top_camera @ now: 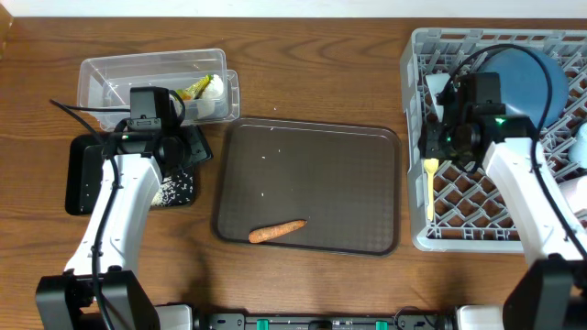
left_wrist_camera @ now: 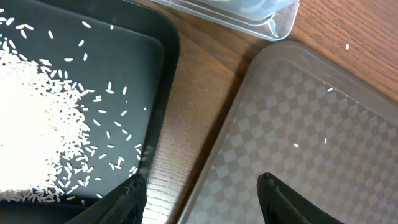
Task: Sort waste into correct bins and load items into the dishwasher rack
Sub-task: 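Reach the left gripper to the orange carrot on the brown tray, then grasp the orange carrot with the left gripper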
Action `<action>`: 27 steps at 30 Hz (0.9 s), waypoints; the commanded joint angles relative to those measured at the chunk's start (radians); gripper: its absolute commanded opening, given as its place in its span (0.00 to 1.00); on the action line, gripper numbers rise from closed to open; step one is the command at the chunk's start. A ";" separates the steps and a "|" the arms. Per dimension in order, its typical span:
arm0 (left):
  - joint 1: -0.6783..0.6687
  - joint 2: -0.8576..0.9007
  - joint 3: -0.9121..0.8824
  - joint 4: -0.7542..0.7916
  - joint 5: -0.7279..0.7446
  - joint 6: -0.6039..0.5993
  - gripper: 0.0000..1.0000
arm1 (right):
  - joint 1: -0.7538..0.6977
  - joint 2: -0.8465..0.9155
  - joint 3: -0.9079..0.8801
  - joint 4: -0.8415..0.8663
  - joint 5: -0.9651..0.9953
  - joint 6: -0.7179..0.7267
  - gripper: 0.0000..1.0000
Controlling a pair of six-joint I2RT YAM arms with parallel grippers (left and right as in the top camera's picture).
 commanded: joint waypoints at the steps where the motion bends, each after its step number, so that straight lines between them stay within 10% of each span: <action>1: -0.001 0.002 0.006 0.002 -0.006 0.002 0.60 | 0.018 -0.071 0.053 0.045 -0.119 -0.083 0.57; 27: -0.561 0.002 -0.054 -0.156 -0.006 0.547 0.77 | 0.107 0.026 0.053 0.095 -0.170 -0.122 0.79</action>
